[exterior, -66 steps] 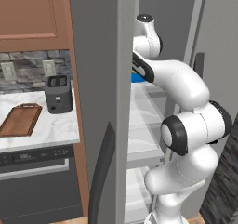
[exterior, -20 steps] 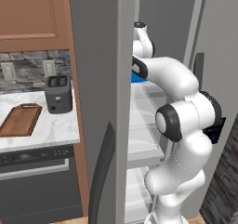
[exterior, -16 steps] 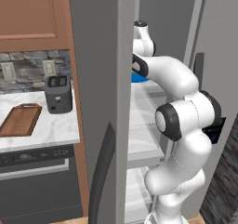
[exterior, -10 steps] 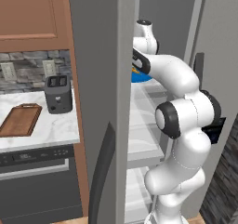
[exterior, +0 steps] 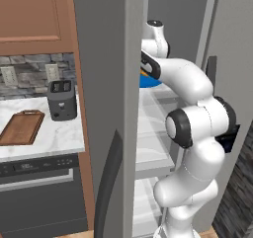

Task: Retrieve the shrimp from the fridge and place it on the cutting board.

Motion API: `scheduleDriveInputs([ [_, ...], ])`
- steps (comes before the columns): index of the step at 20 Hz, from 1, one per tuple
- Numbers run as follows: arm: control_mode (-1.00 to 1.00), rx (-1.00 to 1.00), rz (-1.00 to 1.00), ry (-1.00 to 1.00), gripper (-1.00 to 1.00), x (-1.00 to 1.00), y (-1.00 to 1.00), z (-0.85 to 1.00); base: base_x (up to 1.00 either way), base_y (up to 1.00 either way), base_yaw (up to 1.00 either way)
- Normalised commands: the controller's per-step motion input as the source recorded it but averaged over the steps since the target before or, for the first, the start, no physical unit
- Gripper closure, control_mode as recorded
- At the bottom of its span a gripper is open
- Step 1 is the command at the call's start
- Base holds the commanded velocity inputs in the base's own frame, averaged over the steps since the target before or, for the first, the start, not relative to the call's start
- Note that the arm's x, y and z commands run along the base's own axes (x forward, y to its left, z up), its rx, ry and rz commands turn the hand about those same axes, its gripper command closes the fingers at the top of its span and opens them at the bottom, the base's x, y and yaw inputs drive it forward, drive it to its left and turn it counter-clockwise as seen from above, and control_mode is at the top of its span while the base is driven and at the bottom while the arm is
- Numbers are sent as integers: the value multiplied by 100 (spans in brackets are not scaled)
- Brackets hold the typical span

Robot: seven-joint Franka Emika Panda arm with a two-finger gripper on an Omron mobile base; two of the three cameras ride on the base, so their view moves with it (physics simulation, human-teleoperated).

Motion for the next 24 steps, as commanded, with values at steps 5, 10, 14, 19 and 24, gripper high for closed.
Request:
scheduleDriveInputs([
  [5,-100,0,-5,-11,100,0,0,3,0,0,0],
  [10,-100,0,-7,-9,100,-14,2,36,0,0,0],
  [14,-100,0,-13,-3,100,-35,10,38,0,0,0],
  [19,-100,0,-8,-3,100,-41,0,0,0,0,0],
  [24,-100,0,-8,-7,100,-73,0,0,0,0,0],
])
